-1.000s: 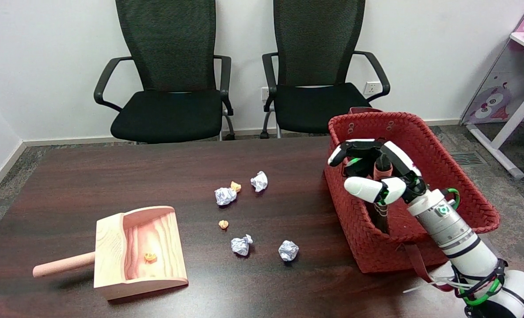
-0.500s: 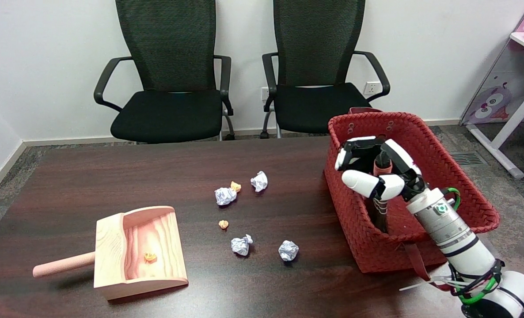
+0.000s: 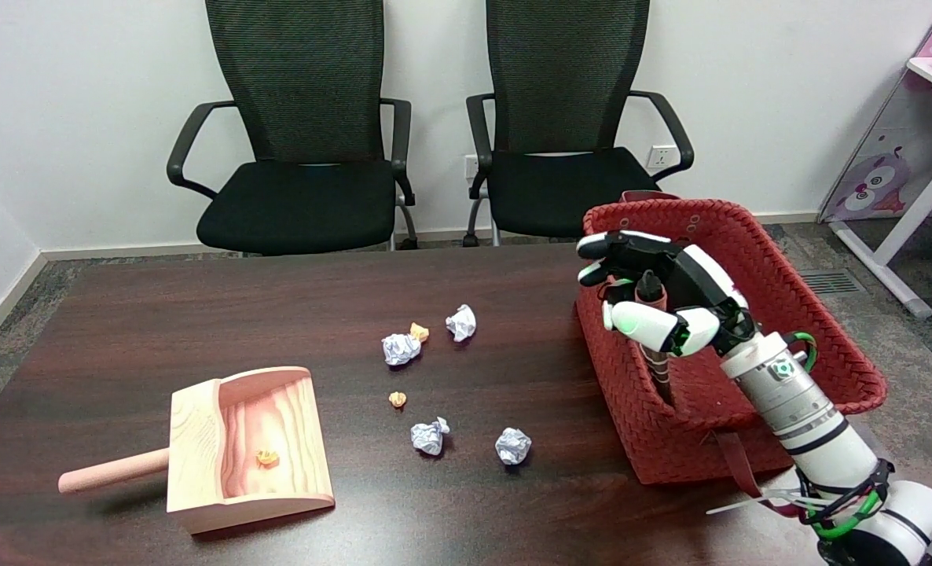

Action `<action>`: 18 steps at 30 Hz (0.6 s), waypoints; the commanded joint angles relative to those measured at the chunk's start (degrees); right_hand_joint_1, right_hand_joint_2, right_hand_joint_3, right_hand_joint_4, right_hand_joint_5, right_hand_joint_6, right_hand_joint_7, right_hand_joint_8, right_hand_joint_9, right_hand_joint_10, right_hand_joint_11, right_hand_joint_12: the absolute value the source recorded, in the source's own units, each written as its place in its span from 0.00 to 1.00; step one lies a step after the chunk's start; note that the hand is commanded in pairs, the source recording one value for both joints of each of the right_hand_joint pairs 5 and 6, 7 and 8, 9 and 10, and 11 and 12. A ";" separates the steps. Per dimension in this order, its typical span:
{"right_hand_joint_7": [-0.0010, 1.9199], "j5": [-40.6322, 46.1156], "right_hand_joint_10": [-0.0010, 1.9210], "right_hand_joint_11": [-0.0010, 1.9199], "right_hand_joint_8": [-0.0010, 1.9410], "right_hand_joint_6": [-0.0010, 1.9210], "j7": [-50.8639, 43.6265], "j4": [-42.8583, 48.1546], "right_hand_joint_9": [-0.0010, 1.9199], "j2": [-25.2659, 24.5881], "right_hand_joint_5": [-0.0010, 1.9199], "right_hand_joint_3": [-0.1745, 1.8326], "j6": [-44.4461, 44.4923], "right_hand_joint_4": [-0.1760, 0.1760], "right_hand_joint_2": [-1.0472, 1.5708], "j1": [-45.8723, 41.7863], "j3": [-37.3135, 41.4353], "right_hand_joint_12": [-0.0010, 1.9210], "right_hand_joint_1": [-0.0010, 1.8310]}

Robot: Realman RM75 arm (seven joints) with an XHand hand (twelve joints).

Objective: Pick up the broom by its handle.

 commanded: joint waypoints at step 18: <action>0.17 0.46 0.29 0.52 0.17 0.17 -0.46 -2.81 0.29 -1.75 0.17 0.53 -2.58 0.00 0.47 -4.66 -0.12 0.52 0.48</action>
